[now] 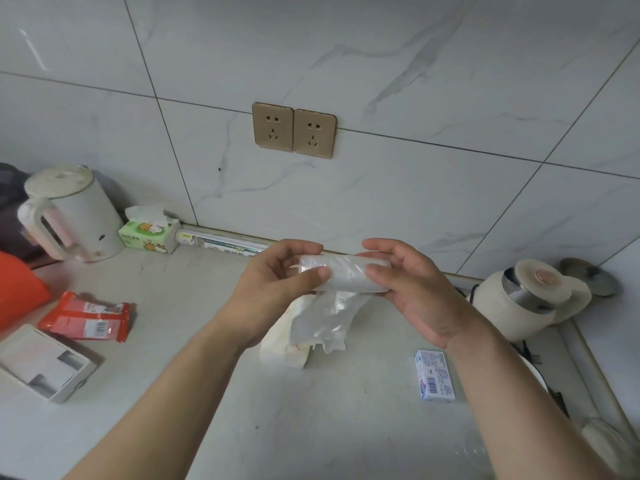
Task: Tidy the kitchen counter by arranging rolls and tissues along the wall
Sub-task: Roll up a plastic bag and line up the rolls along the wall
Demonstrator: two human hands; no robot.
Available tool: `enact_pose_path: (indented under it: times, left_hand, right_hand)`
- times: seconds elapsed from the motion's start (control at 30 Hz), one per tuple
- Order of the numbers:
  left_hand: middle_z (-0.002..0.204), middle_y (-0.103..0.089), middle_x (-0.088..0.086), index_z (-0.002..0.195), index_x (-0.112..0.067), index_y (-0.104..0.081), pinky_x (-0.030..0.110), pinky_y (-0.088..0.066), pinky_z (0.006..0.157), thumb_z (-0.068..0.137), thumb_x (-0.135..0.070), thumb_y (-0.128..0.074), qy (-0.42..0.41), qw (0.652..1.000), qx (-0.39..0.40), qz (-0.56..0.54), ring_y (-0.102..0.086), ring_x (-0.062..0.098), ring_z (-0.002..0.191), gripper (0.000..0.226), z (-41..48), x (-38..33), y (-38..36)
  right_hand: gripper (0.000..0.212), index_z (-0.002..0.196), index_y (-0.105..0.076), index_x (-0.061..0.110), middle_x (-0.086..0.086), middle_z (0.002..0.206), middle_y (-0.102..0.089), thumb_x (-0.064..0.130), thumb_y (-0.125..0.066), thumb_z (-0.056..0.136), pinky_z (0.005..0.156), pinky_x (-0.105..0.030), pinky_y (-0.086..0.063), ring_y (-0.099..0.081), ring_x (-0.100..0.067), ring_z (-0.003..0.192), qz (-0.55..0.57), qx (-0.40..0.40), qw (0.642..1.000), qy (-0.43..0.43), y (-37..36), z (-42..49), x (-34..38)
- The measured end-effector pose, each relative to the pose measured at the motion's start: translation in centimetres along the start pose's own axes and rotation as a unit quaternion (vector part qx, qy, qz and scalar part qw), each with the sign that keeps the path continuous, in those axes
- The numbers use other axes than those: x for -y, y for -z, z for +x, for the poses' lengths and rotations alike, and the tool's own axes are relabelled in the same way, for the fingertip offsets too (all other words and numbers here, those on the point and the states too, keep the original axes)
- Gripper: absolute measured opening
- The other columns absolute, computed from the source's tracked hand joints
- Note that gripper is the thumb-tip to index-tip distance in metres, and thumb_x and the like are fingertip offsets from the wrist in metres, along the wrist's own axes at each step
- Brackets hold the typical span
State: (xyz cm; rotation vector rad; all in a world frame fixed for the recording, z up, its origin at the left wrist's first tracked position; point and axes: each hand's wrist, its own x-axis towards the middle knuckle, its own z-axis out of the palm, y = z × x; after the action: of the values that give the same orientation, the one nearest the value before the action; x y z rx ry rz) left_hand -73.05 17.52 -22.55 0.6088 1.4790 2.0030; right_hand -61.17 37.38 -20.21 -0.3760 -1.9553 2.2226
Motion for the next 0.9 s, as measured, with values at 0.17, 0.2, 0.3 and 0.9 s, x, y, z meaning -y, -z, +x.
enact_pose_path:
  times: [0.17, 0.2, 0.3, 0.9]
  left_hand:
    - [0.104, -0.077, 0.006, 0.111, -0.018, -0.074, 0.029, -0.059, 0.081, 0.072, -0.022, -0.090, -0.028, 0.999, 0.016, -0.021, -0.073, 0.022, 0.094, 0.042, -0.2, -0.3, 0.2]
    - [0.107, -0.077, 0.007, 0.112, -0.017, -0.074, 0.028, -0.058, 0.082, 0.072, -0.021, -0.091, -0.033, 0.999, 0.018, -0.024, -0.073, 0.022, 0.096, 0.044, -0.3, -0.3, 0.3]
    - [0.116, -0.075, 0.011, 0.115, -0.016, -0.072, 0.028, -0.057, 0.085, 0.070, -0.021, -0.093, -0.041, 0.998, 0.022, -0.036, -0.072, 0.023, 0.103, 0.049, -0.4, -0.4, 0.5]
    - [0.113, -0.075, 0.008, 0.111, -0.015, -0.073, 0.042, -0.059, 0.083, 0.076, -0.014, -0.088, -0.004, 0.998, 0.048, -0.034, -0.072, 0.029, 0.099, 0.038, -1.1, -0.2, 0.6]
  right_hand:
    - [0.053, 0.116, -0.071, 0.020, -0.012, 0.126, -0.065, 0.058, -0.069, 0.079, 0.096, -0.047, -0.054, -0.061, -0.027, 0.120, -0.063, -0.006, 0.997, -0.033, -0.2, 0.0, -0.6]
    - [0.052, 0.114, -0.071, 0.016, -0.015, 0.123, -0.067, 0.055, -0.071, 0.080, 0.096, -0.047, -0.054, -0.064, -0.028, 0.116, -0.051, 0.003, 0.998, -0.023, -0.2, -0.1, -0.6]
    - [0.059, 0.108, -0.069, 0.006, -0.021, 0.108, -0.067, 0.054, -0.079, 0.076, 0.101, -0.055, -0.049, -0.067, -0.029, 0.103, -0.026, 0.014, 1.000, -0.008, -0.3, -0.3, -0.3]
    - [0.049, 0.122, -0.066, 0.026, -0.008, 0.118, -0.069, 0.041, -0.081, 0.078, 0.070, -0.042, -0.057, -0.070, -0.029, 0.095, 0.032, 0.055, 0.997, -0.040, -1.0, -1.2, 0.3]
